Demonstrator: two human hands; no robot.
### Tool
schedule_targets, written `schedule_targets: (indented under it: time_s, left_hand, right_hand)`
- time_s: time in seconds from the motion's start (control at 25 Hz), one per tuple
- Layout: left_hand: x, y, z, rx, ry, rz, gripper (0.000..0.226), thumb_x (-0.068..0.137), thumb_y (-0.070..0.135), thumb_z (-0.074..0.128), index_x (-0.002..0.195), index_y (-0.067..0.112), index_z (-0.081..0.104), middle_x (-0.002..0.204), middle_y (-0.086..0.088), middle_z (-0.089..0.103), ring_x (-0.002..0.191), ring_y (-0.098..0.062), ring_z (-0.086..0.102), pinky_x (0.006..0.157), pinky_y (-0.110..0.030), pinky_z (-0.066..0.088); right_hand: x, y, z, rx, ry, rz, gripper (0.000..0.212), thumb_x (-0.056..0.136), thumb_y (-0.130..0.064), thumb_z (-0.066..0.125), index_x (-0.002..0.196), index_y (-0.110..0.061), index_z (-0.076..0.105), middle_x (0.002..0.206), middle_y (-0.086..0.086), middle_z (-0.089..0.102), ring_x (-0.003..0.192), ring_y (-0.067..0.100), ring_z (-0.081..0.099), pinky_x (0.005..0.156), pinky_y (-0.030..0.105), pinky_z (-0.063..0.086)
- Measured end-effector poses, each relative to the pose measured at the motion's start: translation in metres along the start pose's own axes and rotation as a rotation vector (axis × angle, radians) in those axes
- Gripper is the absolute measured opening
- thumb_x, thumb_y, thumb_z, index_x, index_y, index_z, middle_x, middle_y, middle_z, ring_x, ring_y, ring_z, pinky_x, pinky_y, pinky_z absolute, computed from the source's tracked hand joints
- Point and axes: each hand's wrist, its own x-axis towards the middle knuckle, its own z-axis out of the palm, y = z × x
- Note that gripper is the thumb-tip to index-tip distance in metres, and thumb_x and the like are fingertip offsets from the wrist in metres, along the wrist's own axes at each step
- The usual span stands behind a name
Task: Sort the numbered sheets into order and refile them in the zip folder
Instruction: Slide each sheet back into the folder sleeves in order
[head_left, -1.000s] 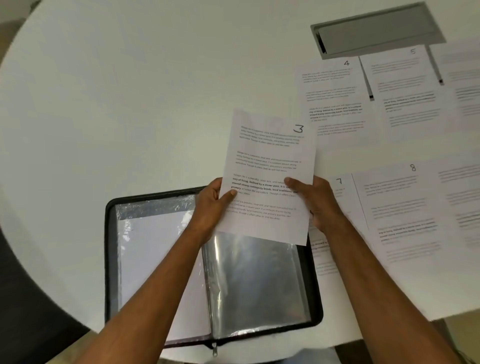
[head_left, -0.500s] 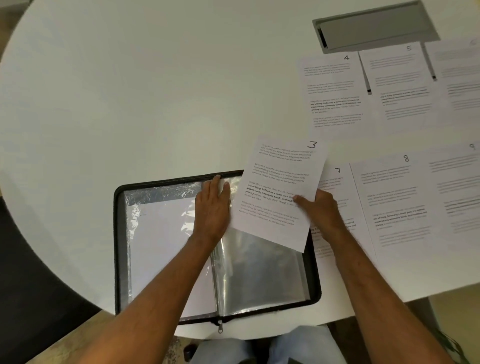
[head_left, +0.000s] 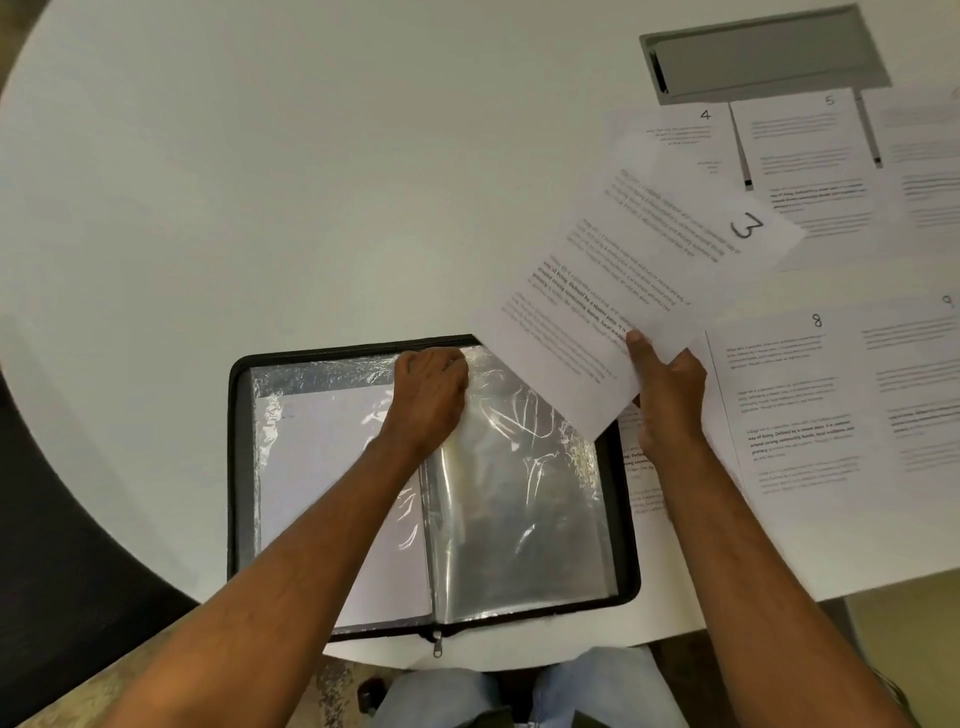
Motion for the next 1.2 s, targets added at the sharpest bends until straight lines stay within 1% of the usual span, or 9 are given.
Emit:
schedule_targets:
  time_s: [0.12,0.24,0.36,0.48,0.52,0.6,0.72,1.0,1.2]
  left_hand:
    - [0.006,-0.003,-0.006,0.018,-0.063,0.027,0.022,0.08,0.005,0.06,0.079,0.024,0.05,0.083,0.01,0.052,0.09,-0.02,0.056,0.088,-0.037,0.021]
    - [0.011,-0.006,-0.011,-0.025,-0.123,0.06,0.021,0.08,0.008,0.061,0.086,0.025,0.052,0.088,0.01,0.051,0.094,-0.02,0.054,0.089,-0.035,0.017]
    - [0.017,-0.007,-0.015,-0.128,-0.134,0.03,0.029,0.081,0.023,0.068,0.105,0.027,0.051,0.1,0.011,0.052,0.102,-0.017,0.051,0.09,-0.029,0.013]
    - [0.029,-0.004,-0.015,-0.128,-0.13,-0.003,0.043,0.088,0.038,0.071,0.126,0.026,0.053,0.113,0.008,0.059,0.109,-0.016,0.051,0.094,-0.031,0.014]
    - [0.032,-0.002,-0.016,-0.125,-0.129,-0.02,0.037,0.091,0.038,0.07,0.123,0.027,0.056,0.112,0.009,0.06,0.108,-0.016,0.052,0.094,-0.033,0.015]
    - [0.038,0.0,-0.018,-0.159,-0.125,-0.047,0.015,0.093,0.034,0.069,0.104,0.028,0.06,0.099,0.011,0.06,0.1,-0.016,0.054,0.089,-0.032,0.016]
    - [0.04,0.004,-0.018,-0.223,-0.134,-0.083,0.015,0.093,0.029,0.071,0.083,0.026,0.059,0.087,0.011,0.061,0.088,-0.014,0.057,0.085,-0.029,0.017]
    - [0.033,0.01,-0.013,-0.173,-0.042,-0.056,0.011,0.097,0.02,0.061,0.087,0.023,0.063,0.082,0.01,0.068,0.081,-0.017,0.062,0.084,-0.027,0.02]
    - [0.029,0.013,-0.011,-0.155,-0.015,-0.071,0.013,0.1,0.019,0.057,0.088,0.023,0.058,0.079,0.008,0.068,0.076,-0.02,0.062,0.085,-0.028,0.021]
  right_hand:
    - [0.007,-0.003,0.015,0.171,0.008,0.104,0.031,0.092,-0.025,0.077,0.123,-0.022,0.07,0.115,-0.001,0.076,0.105,0.016,0.072,0.084,0.035,0.062]
    - [0.015,-0.006,0.026,0.279,0.008,0.185,0.029,0.093,-0.022,0.076,0.121,-0.021,0.07,0.114,0.002,0.076,0.105,0.019,0.071,0.08,0.037,0.062]
    - [0.025,-0.007,0.035,0.324,-0.018,0.228,0.038,0.095,-0.02,0.074,0.131,-0.016,0.065,0.12,0.008,0.073,0.112,0.024,0.069,0.083,0.04,0.062]
    - [0.035,-0.008,0.041,0.308,-0.033,0.212,0.038,0.095,-0.019,0.073,0.132,-0.016,0.065,0.118,0.006,0.073,0.111,0.023,0.069,0.083,0.04,0.062]
    - [0.038,-0.01,0.043,0.305,-0.034,0.204,0.039,0.094,-0.018,0.074,0.132,-0.015,0.066,0.118,0.006,0.074,0.111,0.024,0.069,0.083,0.04,0.062]
    - [0.045,-0.013,0.047,0.292,-0.045,0.187,0.041,0.091,-0.015,0.078,0.13,-0.014,0.067,0.119,0.008,0.074,0.112,0.025,0.07,0.087,0.043,0.062]
    - [0.055,-0.017,0.055,0.256,-0.078,0.152,0.043,0.089,-0.01,0.078,0.131,-0.011,0.066,0.121,0.009,0.074,0.111,0.026,0.071,0.088,0.044,0.062]
    - [0.071,-0.013,0.081,0.202,-0.078,0.097,0.033,0.091,-0.011,0.077,0.123,-0.014,0.069,0.114,0.003,0.075,0.105,0.021,0.073,0.081,0.038,0.063]
    - [0.076,0.001,0.094,0.144,-0.138,0.068,0.028,0.091,-0.011,0.077,0.118,-0.014,0.069,0.109,0.004,0.077,0.099,0.019,0.075,0.085,0.042,0.063]
